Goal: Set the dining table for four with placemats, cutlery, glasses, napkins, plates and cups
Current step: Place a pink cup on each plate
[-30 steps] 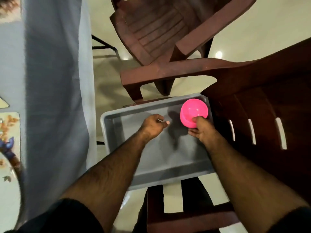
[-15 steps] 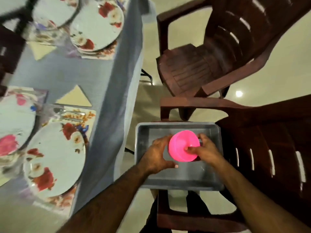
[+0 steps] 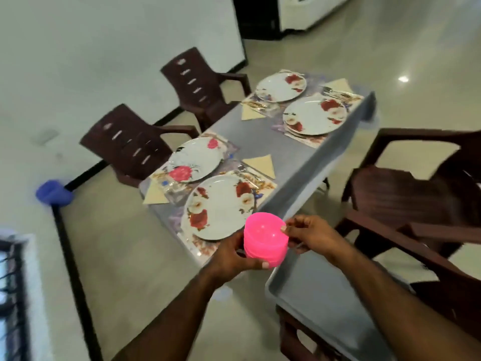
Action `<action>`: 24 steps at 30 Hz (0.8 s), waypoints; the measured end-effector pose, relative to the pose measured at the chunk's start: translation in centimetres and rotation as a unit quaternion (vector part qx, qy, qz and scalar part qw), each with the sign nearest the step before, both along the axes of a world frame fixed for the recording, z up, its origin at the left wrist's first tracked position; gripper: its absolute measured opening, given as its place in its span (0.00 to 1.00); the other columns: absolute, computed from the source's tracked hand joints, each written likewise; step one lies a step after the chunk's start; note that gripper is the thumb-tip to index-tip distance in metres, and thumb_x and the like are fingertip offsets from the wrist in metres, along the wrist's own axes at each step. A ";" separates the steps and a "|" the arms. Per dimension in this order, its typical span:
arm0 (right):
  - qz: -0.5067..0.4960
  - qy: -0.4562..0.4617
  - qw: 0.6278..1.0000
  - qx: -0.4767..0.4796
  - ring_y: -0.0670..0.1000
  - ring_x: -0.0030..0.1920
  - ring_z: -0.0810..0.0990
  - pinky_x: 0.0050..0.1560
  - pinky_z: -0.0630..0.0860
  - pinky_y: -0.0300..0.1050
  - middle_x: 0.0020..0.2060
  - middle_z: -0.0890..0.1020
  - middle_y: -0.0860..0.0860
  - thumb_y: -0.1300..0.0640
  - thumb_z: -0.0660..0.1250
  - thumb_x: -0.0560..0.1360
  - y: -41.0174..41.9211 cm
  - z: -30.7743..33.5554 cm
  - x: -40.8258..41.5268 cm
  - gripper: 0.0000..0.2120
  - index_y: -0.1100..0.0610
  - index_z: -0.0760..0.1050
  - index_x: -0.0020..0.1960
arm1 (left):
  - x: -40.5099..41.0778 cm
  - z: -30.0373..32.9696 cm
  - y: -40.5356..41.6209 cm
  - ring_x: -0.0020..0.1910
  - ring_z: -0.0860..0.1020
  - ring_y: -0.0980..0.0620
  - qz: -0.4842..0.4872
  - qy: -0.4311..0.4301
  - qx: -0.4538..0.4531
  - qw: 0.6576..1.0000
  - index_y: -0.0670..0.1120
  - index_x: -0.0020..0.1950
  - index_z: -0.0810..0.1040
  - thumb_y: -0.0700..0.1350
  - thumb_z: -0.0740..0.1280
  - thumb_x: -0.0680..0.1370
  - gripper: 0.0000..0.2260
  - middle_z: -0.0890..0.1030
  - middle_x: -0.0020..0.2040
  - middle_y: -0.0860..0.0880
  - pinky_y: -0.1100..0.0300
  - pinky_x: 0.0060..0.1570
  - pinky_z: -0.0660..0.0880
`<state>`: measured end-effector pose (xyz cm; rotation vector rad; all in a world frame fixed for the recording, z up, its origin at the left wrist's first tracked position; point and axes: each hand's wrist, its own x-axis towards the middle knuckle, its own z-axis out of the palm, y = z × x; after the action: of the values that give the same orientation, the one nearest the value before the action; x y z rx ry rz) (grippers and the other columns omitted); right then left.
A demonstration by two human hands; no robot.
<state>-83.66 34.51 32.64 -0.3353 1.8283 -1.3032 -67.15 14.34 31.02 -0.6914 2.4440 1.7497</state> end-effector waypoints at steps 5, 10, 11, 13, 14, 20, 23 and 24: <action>0.106 0.036 0.994 0.011 0.58 0.39 0.87 0.39 0.84 0.50 0.41 0.88 0.59 0.57 0.77 0.77 -10.7 4.4 5.4 0.09 0.60 0.83 0.53 | 9.9 2.3 -6.3 0.58 0.85 0.47 0.119 0.023 0.011 0.993 0.48 0.66 0.81 0.48 0.88 0.59 0.37 0.87 0.59 0.50 0.44 0.59 0.82; 0.184 0.138 0.972 0.042 0.50 0.30 0.79 0.31 0.76 0.43 0.29 0.84 0.50 0.57 0.81 0.72 -22.2 7.4 13.3 0.10 0.63 0.84 0.43 | 19.9 3.8 -13.0 0.56 0.86 0.48 0.177 0.060 0.011 0.982 0.50 0.66 0.82 0.44 0.88 0.62 0.34 0.87 0.57 0.50 0.49 0.55 0.84; 0.192 0.148 0.969 0.043 0.51 0.29 0.78 0.31 0.76 0.44 0.28 0.83 0.52 0.58 0.82 0.70 -24.2 7.9 14.7 0.10 0.63 0.84 0.41 | 21.6 4.1 -14.3 0.56 0.86 0.48 0.189 0.062 0.012 0.980 0.50 0.66 0.82 0.47 0.89 0.60 0.36 0.87 0.58 0.50 0.47 0.56 0.84; 0.211 0.175 0.960 0.049 0.52 0.28 0.78 0.32 0.76 0.45 0.27 0.82 0.56 0.58 0.83 0.69 -28.6 9.0 18.3 0.10 0.62 0.84 0.38 | 25.7 4.9 -17.2 0.57 0.86 0.48 0.219 0.067 0.011 0.973 0.51 0.67 0.81 0.52 0.90 0.57 0.40 0.87 0.58 0.50 0.45 0.56 0.84; 0.221 0.188 0.956 0.048 0.52 0.27 0.78 0.32 0.76 0.45 0.27 0.82 0.57 0.58 0.83 0.69 -30.7 9.6 20.2 0.10 0.62 0.84 0.38 | 27.8 5.4 -18.8 0.56 0.86 0.48 0.235 0.067 0.008 0.970 0.51 0.67 0.82 0.54 0.90 0.56 0.41 0.86 0.58 0.50 0.44 0.55 0.84; 0.269 0.232 0.932 0.066 0.52 0.27 0.79 0.32 0.78 0.44 0.28 0.82 0.58 0.62 0.78 0.72 -39.2 12.2 27.2 0.06 0.65 0.85 0.42 | 35.3 8.3 -24.5 0.53 0.84 0.52 0.258 0.074 -0.048 0.962 0.52 0.64 0.83 0.60 0.87 0.57 0.38 0.86 0.55 0.54 0.56 0.50 0.83; 0.287 0.239 0.925 0.076 0.50 0.27 0.81 0.32 0.79 0.43 0.29 0.83 0.56 0.62 0.77 0.74 -41.9 12.5 28.4 0.04 0.64 0.85 0.44 | 36.9 8.4 -26.4 0.54 0.84 0.56 0.268 0.081 -0.075 0.957 0.53 0.65 0.83 0.62 0.86 0.59 0.38 0.86 0.56 0.56 0.56 0.51 0.83; 0.289 0.232 0.926 0.079 0.51 0.28 0.82 0.32 0.79 0.43 0.30 0.83 0.57 0.63 0.76 0.75 -42.6 12.6 28.3 0.04 0.64 0.85 0.45 | 37.1 8.1 -27.0 0.54 0.84 0.56 0.273 0.082 -0.076 0.956 0.53 0.65 0.83 0.62 0.86 0.59 0.38 0.86 0.56 0.56 0.54 0.52 0.83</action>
<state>-55.32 -8.10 45.20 -1.0766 1.9790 -0.6918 -30.09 -12.70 39.10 -1.4061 2.7005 1.8509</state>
